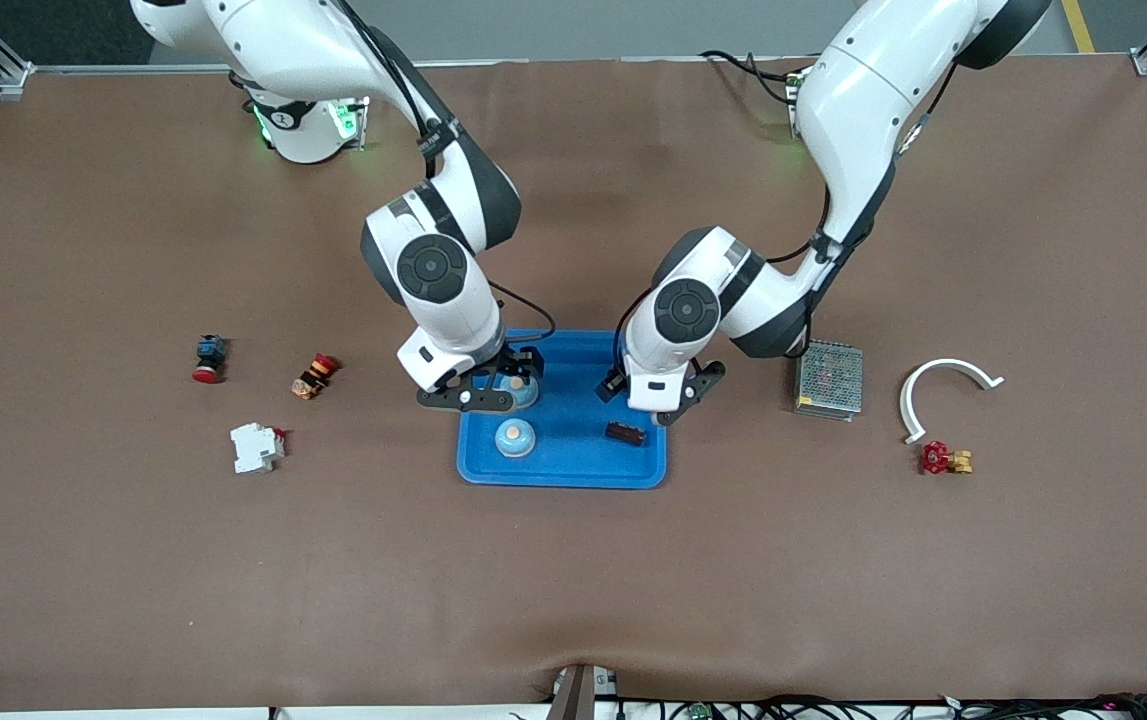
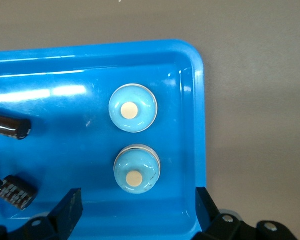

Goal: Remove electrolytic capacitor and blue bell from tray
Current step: 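Grasp a capacitor with the left gripper while the right gripper grasps a bell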

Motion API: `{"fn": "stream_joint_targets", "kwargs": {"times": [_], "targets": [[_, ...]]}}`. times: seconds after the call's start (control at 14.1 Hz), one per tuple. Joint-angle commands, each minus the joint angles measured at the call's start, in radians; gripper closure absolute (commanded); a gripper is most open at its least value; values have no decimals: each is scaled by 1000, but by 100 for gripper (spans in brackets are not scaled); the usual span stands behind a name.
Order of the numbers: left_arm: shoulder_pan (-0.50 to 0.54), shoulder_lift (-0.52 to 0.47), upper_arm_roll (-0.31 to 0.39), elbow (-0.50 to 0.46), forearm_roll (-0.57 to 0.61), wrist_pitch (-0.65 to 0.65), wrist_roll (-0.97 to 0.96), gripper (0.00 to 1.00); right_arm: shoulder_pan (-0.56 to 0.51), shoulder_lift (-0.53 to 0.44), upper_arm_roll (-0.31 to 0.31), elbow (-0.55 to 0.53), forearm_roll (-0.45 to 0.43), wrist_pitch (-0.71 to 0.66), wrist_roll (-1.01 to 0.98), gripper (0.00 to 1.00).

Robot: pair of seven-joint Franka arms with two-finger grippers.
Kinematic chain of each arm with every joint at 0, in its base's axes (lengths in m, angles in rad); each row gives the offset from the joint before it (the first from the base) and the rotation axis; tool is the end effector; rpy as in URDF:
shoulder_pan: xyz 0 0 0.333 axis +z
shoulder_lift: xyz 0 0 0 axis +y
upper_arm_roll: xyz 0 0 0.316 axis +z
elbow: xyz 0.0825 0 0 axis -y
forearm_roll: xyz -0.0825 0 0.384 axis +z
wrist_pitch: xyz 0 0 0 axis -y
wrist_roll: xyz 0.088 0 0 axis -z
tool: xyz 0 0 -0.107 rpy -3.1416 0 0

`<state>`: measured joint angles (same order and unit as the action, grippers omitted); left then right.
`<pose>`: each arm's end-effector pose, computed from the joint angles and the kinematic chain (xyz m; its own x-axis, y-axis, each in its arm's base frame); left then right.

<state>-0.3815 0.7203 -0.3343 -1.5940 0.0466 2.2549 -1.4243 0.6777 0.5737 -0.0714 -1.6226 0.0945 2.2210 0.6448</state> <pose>0.5445 -0.4305 0.2266 0.7167 0.6728 -0.1835 0.6847 -0.7288 0.0021 0.5626 0.4014 0.2917 0.9966 -0.0827 -0.0021 -0.0827 -0.9955 -0.0459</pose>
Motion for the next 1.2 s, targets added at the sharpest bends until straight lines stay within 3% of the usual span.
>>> {"fn": "stream_joint_targets", "kwargs": {"times": [0.0,0.85,0.99,1.13], "targets": [[-17,19,6,-7,21,37,-51,7,16,38,-11,10,-2,29,1,0],[-27,59,14,-35,35,107,-96,22,45,147,-13,7,-4,149,-1,0],[-27,59,14,-34,35,106,-96,29,51,156,-13,9,-9,149,-1,0],[-27,62,14,-30,35,106,-94,46,51,164,-11,7,-22,151,-1,0]]}}
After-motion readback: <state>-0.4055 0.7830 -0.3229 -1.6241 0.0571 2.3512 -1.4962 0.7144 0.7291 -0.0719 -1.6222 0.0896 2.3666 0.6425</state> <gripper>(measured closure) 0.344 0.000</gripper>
